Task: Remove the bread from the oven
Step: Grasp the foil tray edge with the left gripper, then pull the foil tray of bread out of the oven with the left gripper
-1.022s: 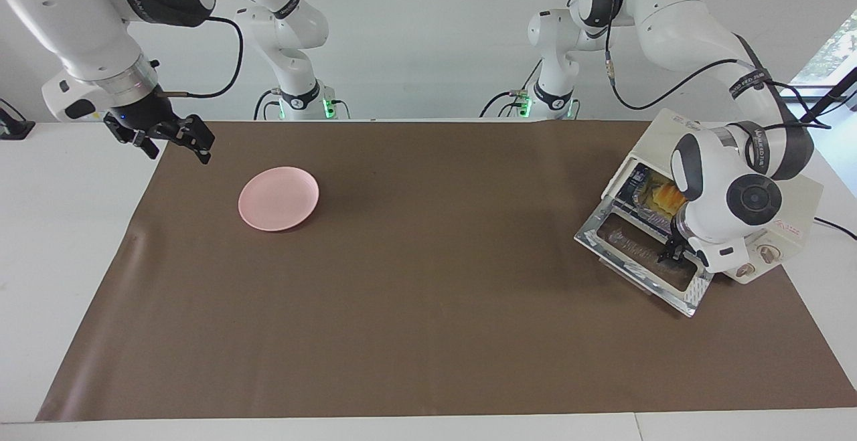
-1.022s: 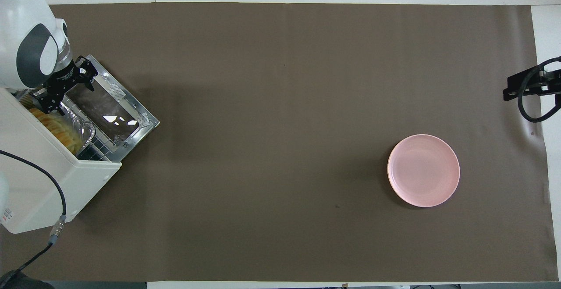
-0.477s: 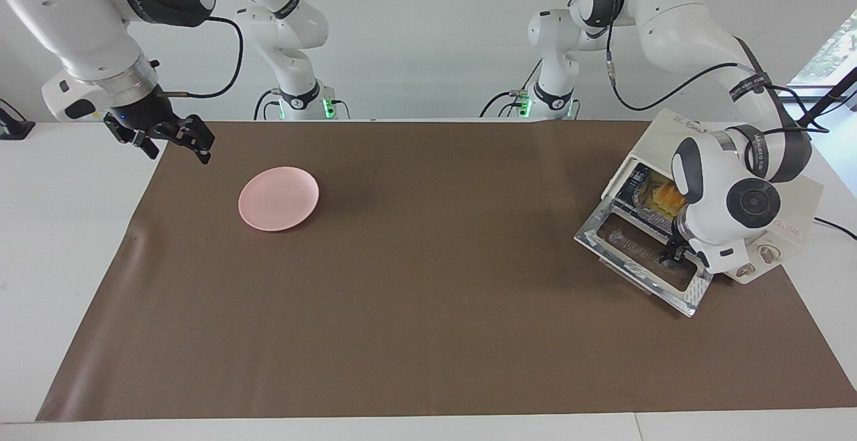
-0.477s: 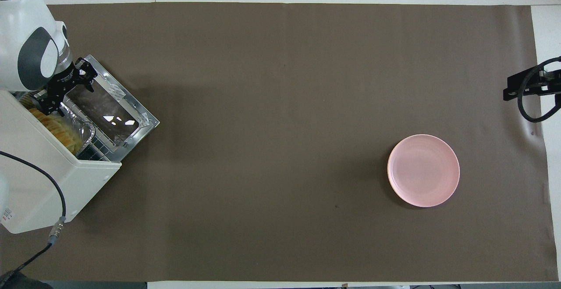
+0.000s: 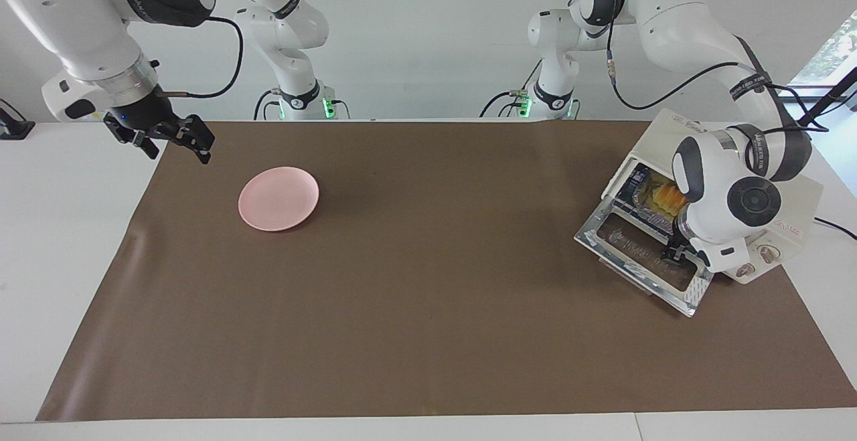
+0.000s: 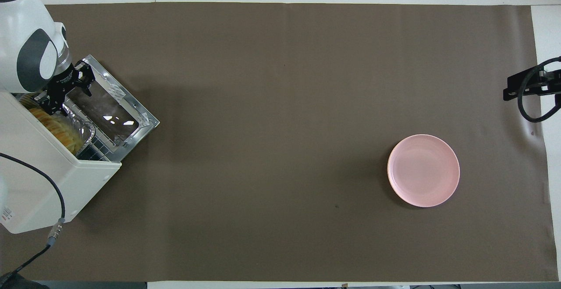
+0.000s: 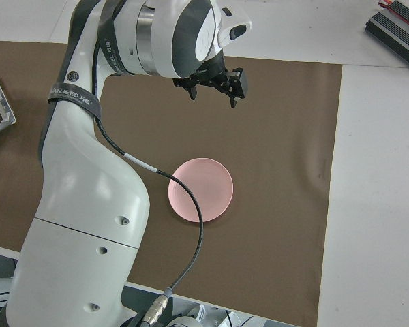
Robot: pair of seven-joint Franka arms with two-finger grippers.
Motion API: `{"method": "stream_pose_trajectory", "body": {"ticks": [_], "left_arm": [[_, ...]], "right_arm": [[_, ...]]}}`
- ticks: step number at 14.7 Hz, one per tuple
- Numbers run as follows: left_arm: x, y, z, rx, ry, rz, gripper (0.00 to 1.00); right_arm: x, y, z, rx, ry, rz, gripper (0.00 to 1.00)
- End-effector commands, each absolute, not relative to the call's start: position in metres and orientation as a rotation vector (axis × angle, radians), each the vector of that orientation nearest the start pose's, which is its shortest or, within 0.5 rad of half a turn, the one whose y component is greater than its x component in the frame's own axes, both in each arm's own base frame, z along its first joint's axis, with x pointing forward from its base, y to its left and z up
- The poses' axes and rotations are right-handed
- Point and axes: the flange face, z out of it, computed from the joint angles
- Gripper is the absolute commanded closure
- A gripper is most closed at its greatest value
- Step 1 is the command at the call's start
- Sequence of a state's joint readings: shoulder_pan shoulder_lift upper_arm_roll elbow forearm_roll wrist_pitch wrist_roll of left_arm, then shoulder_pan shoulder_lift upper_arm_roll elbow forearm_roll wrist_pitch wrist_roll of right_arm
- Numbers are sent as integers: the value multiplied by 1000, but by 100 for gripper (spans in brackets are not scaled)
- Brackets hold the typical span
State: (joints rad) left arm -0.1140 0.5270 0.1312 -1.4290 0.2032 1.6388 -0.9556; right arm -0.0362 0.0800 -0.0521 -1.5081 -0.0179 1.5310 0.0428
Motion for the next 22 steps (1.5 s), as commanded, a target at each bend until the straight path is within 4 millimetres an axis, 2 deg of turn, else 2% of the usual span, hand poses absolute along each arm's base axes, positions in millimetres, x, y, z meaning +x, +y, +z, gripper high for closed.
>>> {"method": "stream_pose_trajectory", "body": {"ticks": [1,3,6,10,12,13,15,18,20,22], "left_arm": [[659,21,377,-2470,-1211,190,47],[654,22,374,-2472,-1203,201,57],[650,15,369,-2487,-1181,199,100],[668,3,388,-2537,-1187,109,100],[673,-12,385,-2572,-1180,105,100],[674,-32,384,-2610,-1163,95,100],[682,-58,396,-2679,-1143,30,100],[690,-112,410,-2800,-1147,17,100],[682,-166,415,-2876,-1041,17,100],[672,-227,431,-2973,-933,12,100]], "right_arm": [[565,-53,607,-3146,215,104,0],[565,-53,607,-3146,215,104,0],[565,-53,607,-3146,215,104,0],[565,-53,607,-3146,215,104,0],[565,-53,607,-3146,218,104,0],[565,-53,607,-3146,215,104,0],[565,-53,607,-3147,213,104,0],[565,-51,607,-3149,165,102,0],[566,-49,607,-3150,114,98,0],[566,-48,607,-3150,114,95,0]]}}
